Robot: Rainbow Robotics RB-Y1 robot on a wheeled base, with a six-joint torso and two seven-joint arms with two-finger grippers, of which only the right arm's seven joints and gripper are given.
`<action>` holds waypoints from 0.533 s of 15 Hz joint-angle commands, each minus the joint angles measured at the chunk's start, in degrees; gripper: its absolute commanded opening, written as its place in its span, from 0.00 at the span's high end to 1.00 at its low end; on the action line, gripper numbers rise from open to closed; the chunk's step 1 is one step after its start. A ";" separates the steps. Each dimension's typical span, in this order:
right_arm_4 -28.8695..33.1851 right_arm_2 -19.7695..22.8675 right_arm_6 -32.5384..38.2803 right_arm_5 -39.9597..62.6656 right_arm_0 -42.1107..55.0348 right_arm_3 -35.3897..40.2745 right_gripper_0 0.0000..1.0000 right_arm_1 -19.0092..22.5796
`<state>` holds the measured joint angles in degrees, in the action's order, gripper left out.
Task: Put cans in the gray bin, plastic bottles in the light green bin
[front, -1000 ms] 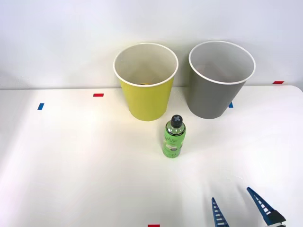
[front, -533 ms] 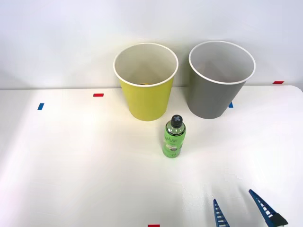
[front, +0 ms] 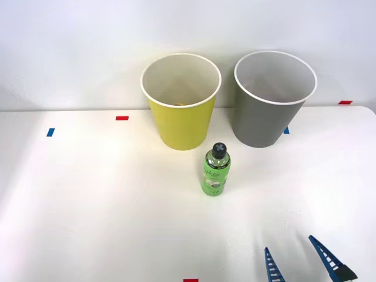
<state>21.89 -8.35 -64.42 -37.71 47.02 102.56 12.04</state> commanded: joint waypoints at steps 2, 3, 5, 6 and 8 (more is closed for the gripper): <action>0.00 0.00 0.00 0.01 0.00 0.00 0.00 0.00; 0.00 0.00 0.00 0.01 0.00 0.00 0.00 0.00; 0.00 0.00 0.00 0.01 0.00 0.00 0.00 0.00; 0.00 0.00 0.00 0.01 0.00 0.00 0.00 0.00; 0.00 0.00 0.00 0.01 0.00 0.00 0.00 0.00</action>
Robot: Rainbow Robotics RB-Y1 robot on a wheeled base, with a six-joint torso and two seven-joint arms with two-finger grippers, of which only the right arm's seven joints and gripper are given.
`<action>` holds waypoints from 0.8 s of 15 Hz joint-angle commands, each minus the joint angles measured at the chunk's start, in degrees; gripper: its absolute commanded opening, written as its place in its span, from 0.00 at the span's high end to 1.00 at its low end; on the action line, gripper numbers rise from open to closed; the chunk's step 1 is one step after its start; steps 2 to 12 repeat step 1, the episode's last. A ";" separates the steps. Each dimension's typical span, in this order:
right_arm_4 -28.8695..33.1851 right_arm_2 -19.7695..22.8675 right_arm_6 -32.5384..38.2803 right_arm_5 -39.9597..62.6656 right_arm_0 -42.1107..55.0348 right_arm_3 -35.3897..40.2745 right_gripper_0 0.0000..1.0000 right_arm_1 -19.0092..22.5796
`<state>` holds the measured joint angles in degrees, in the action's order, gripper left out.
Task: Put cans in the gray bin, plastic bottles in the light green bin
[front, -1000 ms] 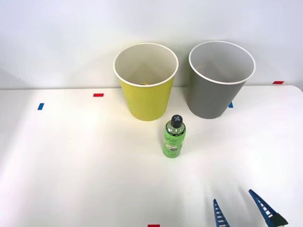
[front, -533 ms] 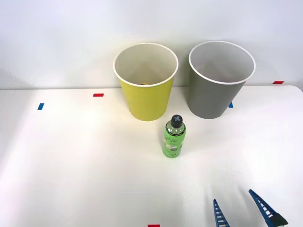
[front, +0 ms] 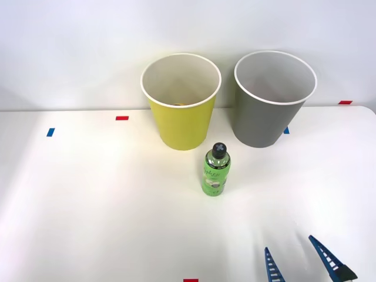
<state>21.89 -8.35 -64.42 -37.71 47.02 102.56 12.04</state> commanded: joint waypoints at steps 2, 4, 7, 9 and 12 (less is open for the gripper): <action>0.00 0.00 0.00 0.01 0.00 0.00 0.00 0.00; 0.00 0.00 0.00 0.01 0.00 0.00 0.00 0.00; 0.00 0.00 0.00 0.01 0.00 0.00 0.00 0.00; 0.00 0.00 0.00 0.01 0.00 0.00 0.00 0.00; 0.00 0.00 0.00 0.01 0.00 0.00 0.00 0.00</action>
